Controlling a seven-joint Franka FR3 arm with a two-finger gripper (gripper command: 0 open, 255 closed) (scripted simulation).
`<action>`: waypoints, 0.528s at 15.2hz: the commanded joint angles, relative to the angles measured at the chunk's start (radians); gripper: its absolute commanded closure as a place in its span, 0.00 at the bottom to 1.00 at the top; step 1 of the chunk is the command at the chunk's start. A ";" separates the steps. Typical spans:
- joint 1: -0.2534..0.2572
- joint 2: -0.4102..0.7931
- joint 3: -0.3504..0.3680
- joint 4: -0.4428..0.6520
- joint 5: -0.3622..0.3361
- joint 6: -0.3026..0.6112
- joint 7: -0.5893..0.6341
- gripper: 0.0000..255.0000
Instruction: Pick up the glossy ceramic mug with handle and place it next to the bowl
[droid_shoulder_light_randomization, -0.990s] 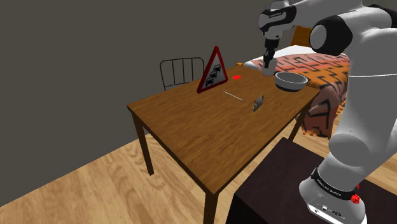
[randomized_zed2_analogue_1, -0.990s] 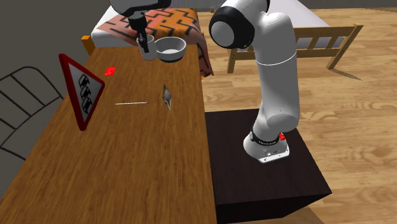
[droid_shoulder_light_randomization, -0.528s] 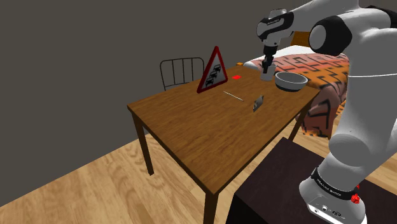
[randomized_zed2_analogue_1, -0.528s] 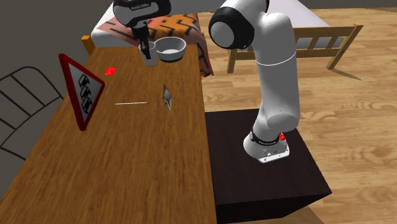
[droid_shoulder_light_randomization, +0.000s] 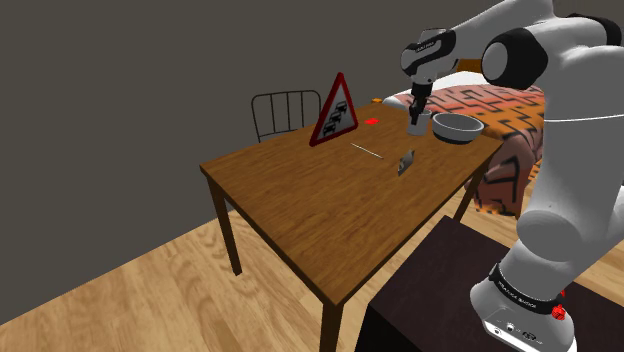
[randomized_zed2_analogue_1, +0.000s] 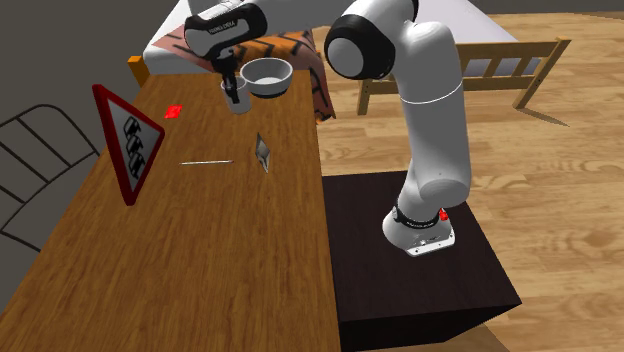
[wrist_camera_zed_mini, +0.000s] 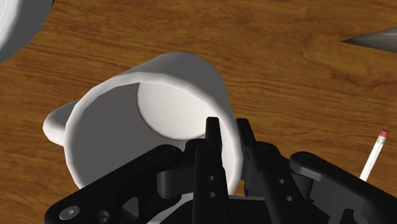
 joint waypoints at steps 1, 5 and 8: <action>0.000 0.007 0.002 -0.016 0.003 0.023 0.000 1.00; -0.001 0.025 0.005 -0.045 0.010 0.069 -0.003 1.00; -0.002 0.039 0.008 -0.063 0.015 0.101 -0.005 1.00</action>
